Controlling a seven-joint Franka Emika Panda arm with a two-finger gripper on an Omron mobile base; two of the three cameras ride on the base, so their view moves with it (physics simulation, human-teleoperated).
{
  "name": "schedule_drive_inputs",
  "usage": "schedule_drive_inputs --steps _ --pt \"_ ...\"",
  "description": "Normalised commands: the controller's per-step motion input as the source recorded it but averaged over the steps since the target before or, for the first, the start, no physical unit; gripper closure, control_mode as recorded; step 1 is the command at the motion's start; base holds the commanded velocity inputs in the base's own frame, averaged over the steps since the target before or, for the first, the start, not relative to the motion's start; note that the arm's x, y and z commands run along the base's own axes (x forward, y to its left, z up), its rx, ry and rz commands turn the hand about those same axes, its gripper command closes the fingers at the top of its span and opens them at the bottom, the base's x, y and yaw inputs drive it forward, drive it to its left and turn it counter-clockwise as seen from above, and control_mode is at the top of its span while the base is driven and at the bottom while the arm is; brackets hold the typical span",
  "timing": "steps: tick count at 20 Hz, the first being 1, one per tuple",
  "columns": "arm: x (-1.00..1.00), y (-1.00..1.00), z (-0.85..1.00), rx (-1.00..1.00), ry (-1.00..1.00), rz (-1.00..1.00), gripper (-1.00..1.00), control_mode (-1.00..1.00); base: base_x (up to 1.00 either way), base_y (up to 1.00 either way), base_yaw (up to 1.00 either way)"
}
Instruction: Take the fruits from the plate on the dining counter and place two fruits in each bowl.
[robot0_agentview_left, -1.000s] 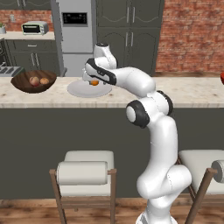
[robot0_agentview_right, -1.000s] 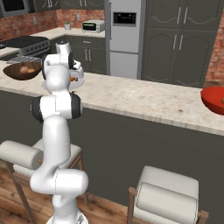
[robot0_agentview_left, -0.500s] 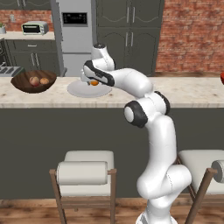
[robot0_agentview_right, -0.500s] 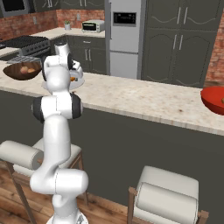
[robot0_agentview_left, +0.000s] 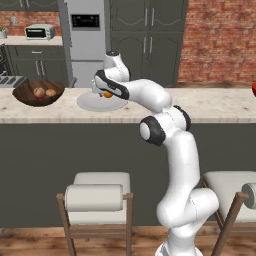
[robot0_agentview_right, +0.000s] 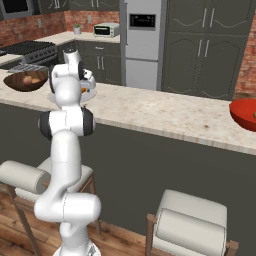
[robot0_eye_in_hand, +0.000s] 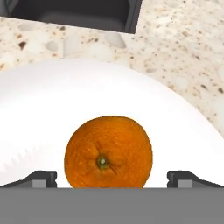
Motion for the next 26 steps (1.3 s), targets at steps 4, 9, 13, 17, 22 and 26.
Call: schedule_drive_inputs --steps 4,9,13,17,22,26 --pt "0.17 0.00 -0.04 0.00 0.00 0.00 -1.00 -1.00 0.00 0.00 0.00" --pt "0.11 0.00 -0.01 0.00 0.00 0.00 -1.00 -1.00 0.00 0.00 0.00" --pt "0.00 0.00 0.00 0.00 0.00 0.00 -1.00 -1.00 0.00 0.00 0.00" --pt "0.00 0.00 0.00 0.00 0.00 0.00 1.00 -1.00 0.00 0.00 0.00" --pt "0.00 0.00 0.00 0.00 0.00 0.00 1.00 -1.00 0.00 0.00 0.00" --pt "-0.05 0.00 0.00 0.00 -0.01 0.00 1.00 -1.00 0.00 0.00 0.00"
